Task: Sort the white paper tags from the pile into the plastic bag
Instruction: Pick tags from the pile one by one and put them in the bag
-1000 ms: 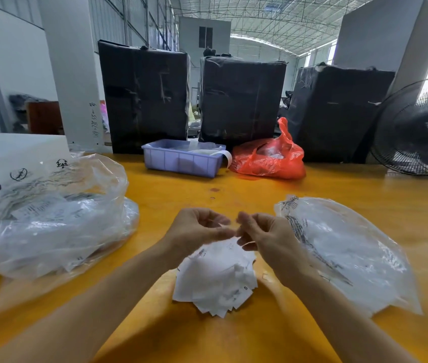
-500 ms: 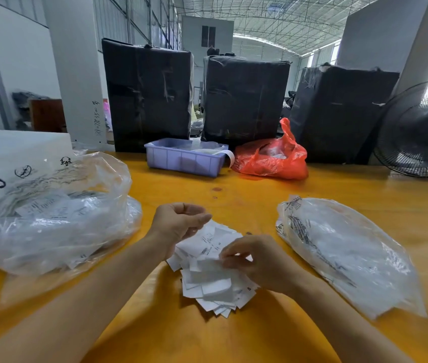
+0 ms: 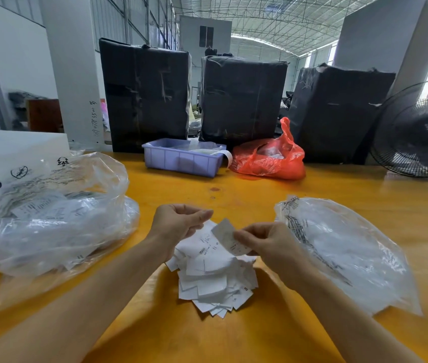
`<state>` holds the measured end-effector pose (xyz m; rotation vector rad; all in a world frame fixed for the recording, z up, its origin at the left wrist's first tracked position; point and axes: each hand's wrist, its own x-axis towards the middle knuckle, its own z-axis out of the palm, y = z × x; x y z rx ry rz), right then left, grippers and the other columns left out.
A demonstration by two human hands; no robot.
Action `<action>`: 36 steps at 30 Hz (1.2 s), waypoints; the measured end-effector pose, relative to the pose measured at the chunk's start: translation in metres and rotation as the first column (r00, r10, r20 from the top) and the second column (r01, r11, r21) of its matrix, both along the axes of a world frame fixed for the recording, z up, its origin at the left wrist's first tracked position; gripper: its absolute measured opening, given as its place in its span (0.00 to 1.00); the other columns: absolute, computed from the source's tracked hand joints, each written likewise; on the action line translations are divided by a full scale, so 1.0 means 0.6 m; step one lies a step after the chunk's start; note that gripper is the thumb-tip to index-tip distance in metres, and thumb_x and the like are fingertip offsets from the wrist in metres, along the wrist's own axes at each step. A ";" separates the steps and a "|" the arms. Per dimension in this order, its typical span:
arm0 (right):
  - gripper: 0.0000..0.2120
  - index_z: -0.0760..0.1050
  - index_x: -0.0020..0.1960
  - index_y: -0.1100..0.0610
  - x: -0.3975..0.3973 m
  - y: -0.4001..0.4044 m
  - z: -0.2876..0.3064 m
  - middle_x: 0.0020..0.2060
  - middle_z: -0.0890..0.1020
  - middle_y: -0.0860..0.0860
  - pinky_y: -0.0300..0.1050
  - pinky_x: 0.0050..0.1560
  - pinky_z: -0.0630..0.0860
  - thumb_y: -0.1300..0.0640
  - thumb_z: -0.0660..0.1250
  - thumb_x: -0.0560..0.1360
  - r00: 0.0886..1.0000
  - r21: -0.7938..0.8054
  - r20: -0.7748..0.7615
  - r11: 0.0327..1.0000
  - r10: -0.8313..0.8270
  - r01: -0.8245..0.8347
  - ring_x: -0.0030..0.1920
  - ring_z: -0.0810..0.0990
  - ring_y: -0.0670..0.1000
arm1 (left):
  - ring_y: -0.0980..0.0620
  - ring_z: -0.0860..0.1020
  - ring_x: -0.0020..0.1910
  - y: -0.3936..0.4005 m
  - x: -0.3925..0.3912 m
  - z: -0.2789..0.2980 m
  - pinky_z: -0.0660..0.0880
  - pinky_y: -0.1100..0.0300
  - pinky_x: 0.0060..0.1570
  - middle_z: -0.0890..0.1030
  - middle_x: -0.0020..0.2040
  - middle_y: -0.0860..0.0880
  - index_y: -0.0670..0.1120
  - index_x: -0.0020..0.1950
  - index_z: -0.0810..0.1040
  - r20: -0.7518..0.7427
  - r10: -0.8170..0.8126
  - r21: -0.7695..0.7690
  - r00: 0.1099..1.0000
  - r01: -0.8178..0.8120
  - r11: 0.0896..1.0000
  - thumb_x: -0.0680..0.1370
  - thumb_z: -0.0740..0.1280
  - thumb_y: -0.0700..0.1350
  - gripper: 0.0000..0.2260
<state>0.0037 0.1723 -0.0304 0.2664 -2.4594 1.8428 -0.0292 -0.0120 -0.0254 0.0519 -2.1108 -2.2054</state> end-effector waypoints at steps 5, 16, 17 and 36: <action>0.04 0.79 0.48 0.62 -0.012 0.012 0.004 0.43 0.84 0.60 0.43 0.39 0.80 0.64 0.66 0.75 0.968 -0.311 0.247 0.943 -0.041 0.120 0.42 0.83 0.56 | 0.57 0.80 0.29 0.006 0.002 -0.001 0.77 0.66 0.30 0.85 0.34 0.49 0.41 0.40 0.82 0.030 -0.042 0.070 0.999 0.039 0.997 0.58 0.75 0.48 0.16; 0.05 0.76 0.46 0.59 -0.017 0.017 0.011 0.35 0.84 0.53 0.41 0.34 0.72 0.65 0.69 0.72 0.965 -0.516 0.249 0.833 -0.076 0.199 0.37 0.79 0.51 | 0.56 0.79 0.30 0.024 0.012 -0.003 0.76 0.67 0.31 0.83 0.31 0.48 0.40 0.38 0.83 0.046 -0.144 -0.042 0.988 0.146 0.988 0.66 0.76 0.39 0.04; 0.05 0.76 0.46 0.60 -0.017 0.017 0.012 0.33 0.83 0.52 0.39 0.31 0.73 0.66 0.69 0.71 0.972 -0.560 0.219 0.806 -0.079 0.192 0.33 0.79 0.48 | 0.57 0.79 0.30 0.026 0.014 -0.003 0.76 0.67 0.31 0.83 0.30 0.49 0.41 0.37 0.83 0.044 -0.149 -0.058 0.988 0.152 0.987 0.66 0.76 0.39 0.04; 0.04 0.80 0.40 0.60 0.003 -0.005 0.011 0.37 0.84 0.57 0.49 0.40 0.79 0.64 0.74 0.68 0.962 -0.151 -0.250 0.986 -0.110 0.073 0.38 0.82 0.55 | 0.59 0.79 0.28 0.038 0.026 -0.002 0.74 0.68 0.30 0.82 0.29 0.49 0.38 0.41 0.83 0.047 -0.270 -0.032 0.962 0.271 0.962 0.67 0.76 0.38 0.05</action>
